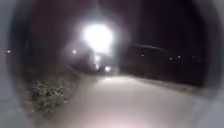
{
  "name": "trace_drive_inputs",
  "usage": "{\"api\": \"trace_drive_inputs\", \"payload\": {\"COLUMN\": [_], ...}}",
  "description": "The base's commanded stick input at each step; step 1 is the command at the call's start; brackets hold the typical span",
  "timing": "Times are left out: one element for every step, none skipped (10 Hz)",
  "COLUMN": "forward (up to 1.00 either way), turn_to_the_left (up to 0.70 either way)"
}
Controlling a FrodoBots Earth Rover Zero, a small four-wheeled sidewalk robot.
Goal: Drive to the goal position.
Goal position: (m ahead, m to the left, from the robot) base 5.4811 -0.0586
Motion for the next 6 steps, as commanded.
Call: {"api": "trace_drive_inputs", "payload": {"forward": [1.00,1.00,1.00,1.00,1.00,1.00], "turn_to_the_left": [0.00,0.00,0.00,0.00,0.00,0.00]}}
